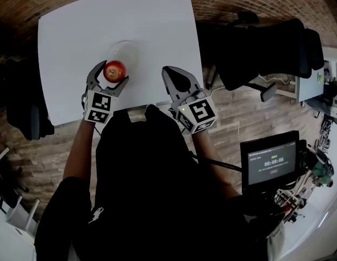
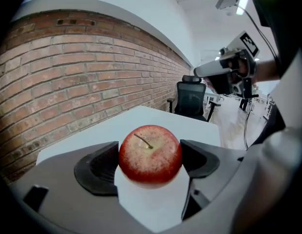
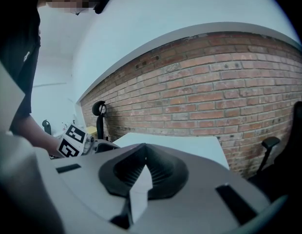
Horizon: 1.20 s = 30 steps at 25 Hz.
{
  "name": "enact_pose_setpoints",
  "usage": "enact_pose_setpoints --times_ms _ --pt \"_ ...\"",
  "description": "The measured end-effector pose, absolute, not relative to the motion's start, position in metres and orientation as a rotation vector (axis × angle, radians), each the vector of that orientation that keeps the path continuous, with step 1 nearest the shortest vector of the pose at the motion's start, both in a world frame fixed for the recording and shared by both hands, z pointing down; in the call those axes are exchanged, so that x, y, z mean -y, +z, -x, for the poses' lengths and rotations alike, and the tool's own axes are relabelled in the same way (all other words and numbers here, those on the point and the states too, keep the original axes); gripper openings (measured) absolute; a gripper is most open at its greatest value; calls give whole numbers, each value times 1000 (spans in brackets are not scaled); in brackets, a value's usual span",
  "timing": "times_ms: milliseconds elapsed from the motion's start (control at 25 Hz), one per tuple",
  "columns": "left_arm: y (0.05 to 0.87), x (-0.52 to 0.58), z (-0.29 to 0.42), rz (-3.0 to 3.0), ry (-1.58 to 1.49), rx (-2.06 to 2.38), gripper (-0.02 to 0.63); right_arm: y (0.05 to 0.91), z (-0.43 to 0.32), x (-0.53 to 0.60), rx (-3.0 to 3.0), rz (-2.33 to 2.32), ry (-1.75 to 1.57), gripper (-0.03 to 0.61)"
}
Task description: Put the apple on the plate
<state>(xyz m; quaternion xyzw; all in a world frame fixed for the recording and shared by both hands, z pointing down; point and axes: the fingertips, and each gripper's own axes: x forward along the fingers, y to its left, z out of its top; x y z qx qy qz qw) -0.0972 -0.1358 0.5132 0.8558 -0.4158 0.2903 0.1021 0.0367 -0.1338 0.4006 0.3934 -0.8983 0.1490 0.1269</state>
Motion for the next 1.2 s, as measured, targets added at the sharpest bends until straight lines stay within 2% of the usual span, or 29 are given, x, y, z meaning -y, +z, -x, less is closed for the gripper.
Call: enact_pose_setpoints --times_ms 520,1200 --pt "557 159 79 -2552 928 1094 399 423 -47 134 2544 -1244 505 3" --pt "564 169 72 -2539 972 1076 399 425 -43 125 2506 -1248 580 3"
